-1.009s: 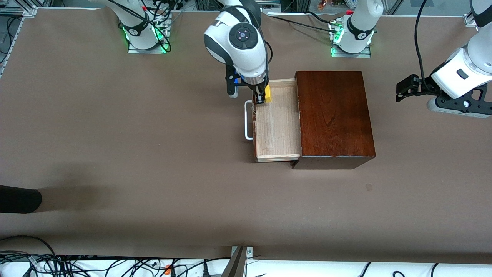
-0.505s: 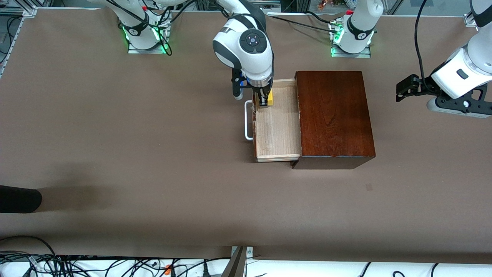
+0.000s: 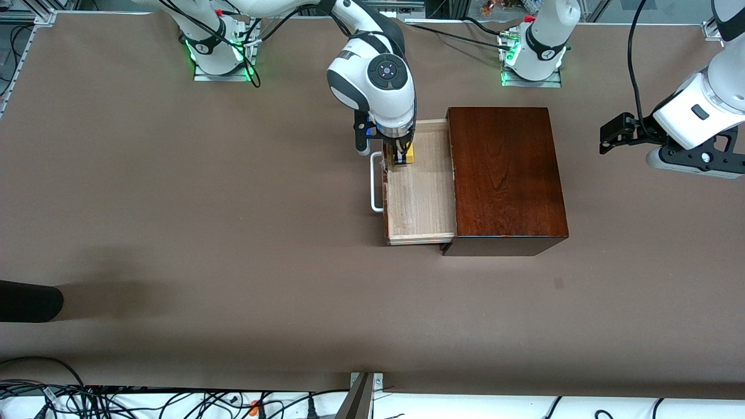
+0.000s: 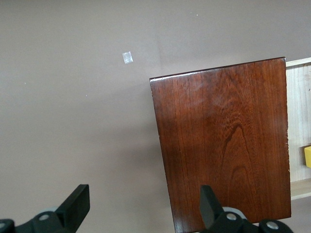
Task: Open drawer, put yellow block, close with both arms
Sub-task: 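Lower the cube into the drawer and open the right gripper, then withdraw the right gripper while the left gripper reaches the drawer handle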
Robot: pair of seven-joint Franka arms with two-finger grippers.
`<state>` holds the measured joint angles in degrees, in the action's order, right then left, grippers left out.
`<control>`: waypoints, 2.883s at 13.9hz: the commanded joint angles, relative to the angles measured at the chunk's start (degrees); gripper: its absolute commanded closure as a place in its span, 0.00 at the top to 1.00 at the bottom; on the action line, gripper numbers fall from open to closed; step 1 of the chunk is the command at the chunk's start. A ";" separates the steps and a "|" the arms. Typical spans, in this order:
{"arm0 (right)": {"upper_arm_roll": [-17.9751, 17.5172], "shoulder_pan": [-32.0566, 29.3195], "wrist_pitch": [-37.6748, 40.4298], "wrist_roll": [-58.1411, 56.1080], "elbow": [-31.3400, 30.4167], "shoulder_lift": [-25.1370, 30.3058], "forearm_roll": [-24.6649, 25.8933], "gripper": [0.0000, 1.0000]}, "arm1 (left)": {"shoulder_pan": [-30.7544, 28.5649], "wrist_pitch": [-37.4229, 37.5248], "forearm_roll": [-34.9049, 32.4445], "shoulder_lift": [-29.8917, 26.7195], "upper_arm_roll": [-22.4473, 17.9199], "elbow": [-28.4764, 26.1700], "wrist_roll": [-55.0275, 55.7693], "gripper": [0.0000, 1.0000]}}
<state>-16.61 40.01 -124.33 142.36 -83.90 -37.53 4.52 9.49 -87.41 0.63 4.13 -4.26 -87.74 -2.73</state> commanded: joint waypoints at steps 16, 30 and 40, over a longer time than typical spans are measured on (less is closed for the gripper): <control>1.14 -7.74 21.13 -14.97 13.68 5.44 0.05 1.00 | 0.61 -0.48 0.95 -0.26 0.30 0.46 -1.13 1.00; 6.23 -36.66 24.76 -96.76 2.37 15.62 -6.54 1.00 | 0.97 -0.57 0.87 8.60 24.35 5.01 -1.75 1.00; 19.60 -39.92 34.93 -140.43 -7.68 36.11 -6.46 1.00 | 10.88 -14.62 -8.43 22.84 33.96 7.23 -33.89 1.00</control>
<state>3.24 0.07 -91.25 3.15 -88.72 -6.11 -1.73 17.35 -101.27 -3.64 23.48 29.63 -83.24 -29.63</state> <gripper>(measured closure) 0.000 0.000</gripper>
